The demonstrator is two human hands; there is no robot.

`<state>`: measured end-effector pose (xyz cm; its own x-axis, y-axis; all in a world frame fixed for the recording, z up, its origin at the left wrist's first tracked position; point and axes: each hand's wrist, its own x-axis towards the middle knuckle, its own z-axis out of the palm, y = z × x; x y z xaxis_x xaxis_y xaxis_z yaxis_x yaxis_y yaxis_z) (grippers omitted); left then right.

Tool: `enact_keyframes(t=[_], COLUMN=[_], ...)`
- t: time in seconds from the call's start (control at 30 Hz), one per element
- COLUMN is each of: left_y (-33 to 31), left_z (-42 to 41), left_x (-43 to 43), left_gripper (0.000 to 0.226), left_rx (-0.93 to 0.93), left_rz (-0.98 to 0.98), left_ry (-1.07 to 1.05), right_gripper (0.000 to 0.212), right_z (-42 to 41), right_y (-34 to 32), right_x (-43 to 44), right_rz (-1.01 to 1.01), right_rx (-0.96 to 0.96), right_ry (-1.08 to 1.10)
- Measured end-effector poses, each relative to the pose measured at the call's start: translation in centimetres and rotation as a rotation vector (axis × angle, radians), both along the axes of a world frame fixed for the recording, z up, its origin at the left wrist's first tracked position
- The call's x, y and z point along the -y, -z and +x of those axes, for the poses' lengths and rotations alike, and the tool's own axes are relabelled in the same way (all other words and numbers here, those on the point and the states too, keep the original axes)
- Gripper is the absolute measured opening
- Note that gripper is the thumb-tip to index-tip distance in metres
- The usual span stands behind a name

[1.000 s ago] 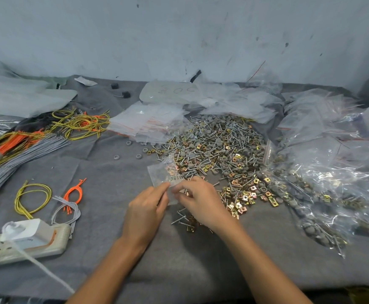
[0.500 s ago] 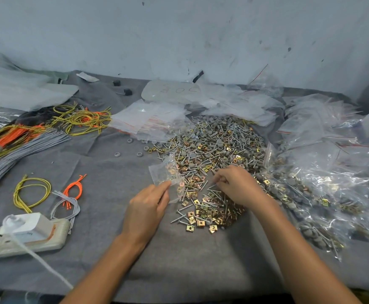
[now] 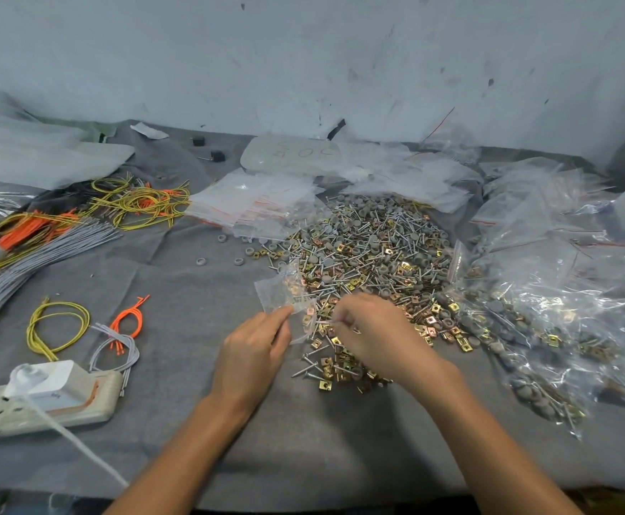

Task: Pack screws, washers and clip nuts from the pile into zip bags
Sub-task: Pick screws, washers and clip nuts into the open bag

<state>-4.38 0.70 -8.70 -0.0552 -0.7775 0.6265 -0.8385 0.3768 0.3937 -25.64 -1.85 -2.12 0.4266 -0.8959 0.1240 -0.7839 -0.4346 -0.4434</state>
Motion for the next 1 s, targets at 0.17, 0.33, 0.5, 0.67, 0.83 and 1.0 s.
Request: enact_keyframes(t=[0.17, 0.33, 0.5, 0.67, 0.83, 1.0], left_y=[-0.2, 0.0, 0.0, -0.3, -0.9, -1.2], left_z=[-0.2, -0.2, -0.2, 0.0, -0.1, -0.2], left_x=[-0.2, 0.0, 0.0, -0.2, -0.4, -0.8], left_gripper=[0.034, 0.034, 0.023, 0.025, 0.025, 0.025], left_rx=[-0.002, 0.001, -0.010, -0.014, -0.013, -0.020], left_rz=[-0.006, -0.026, -0.048, -0.030, -0.027, 0.003], left_ry=[-0.010, -0.005, 0.010, 0.048, 0.068, 0.077], right_gripper=[0.013, 0.022, 0.010, 0.010, 0.013, 0.006], right_z=[4.3, 5.7, 1.8, -2.9, -2.8, -2.9], right_y=[0.3, 1.5, 1.0, -0.1, 0.2, 0.4], right_x=[-0.4, -0.3, 0.2, 2.2, 2.5, 2.4], right_rz=[-0.113, -0.211, -0.130, 0.102, 0.136, 0.158], right_rx=[-0.158, -0.137, 0.120, -0.180, -0.380, -0.325], right_ry=[0.011, 0.049, 0.227, 0.233, 0.172, 0.170])
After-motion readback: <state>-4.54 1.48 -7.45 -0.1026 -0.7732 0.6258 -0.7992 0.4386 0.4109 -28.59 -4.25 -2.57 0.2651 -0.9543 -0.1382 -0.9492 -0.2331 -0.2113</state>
